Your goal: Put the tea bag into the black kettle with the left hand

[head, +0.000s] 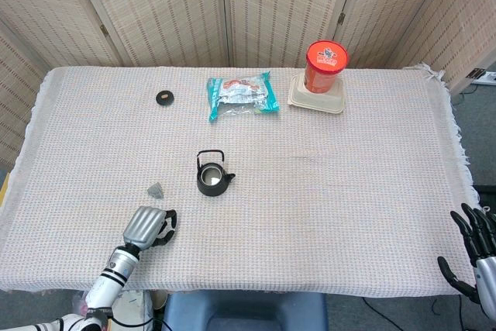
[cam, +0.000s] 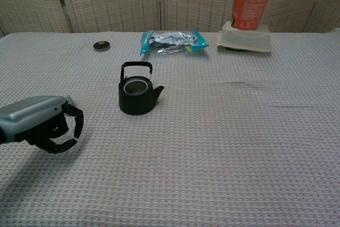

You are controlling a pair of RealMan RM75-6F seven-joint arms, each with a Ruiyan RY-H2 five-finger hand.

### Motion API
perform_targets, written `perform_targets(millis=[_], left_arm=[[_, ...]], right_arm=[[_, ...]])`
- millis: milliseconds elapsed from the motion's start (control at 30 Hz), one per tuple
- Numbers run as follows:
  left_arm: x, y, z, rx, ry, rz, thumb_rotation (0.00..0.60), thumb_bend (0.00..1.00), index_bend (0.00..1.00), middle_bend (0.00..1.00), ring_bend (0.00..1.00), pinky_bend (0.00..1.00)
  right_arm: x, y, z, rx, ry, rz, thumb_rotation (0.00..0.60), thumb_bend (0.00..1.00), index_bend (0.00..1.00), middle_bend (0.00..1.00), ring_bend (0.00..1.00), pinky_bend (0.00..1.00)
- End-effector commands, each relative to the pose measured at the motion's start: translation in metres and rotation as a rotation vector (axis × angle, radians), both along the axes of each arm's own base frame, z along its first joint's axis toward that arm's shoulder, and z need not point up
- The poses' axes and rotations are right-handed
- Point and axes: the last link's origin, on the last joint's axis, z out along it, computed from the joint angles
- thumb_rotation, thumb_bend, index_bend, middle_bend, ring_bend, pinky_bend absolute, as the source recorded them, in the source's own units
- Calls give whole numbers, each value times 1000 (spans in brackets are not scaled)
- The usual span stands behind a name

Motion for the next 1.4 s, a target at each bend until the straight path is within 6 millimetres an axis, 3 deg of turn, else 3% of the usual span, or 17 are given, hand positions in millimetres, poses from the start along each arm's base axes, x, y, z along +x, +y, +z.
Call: perform_targets(millis=[33,233,500,833,1100,1400], left_arm=[[10,6,21,33,1,-23,600,434,595,1000,1000,1000],[50,16,57,109,18,-120,600,435,596,1000,1000,1000],[103,32,80,151,67,-210,600,434,597,1000,1000,1000],[146,58,83,187,152,-278,600,434,600,1000,1000,1000],[177,65,77,205,209,-339,600,434,599,1000,1000,1000],[201,80,70,235,259,-386,600,435,600,1000,1000,1000]], right_arm=[[0,0,1,-2,-3,-1,600,268,0,0,0,0],[-2,-1,4,-7,-18,-7,600,268,0,0,0,0],[-4,-3,6,4,-37,-18,600,269,0,0,0,0],[-6,-10,5,19,-41,-35,600,268,0,0,0,0],[-10,-12,12,-2,-64,-57,600,268,0,0,0,0],[-15,-19,16,-8,-80,-90,600,269,0,0,0,0]])
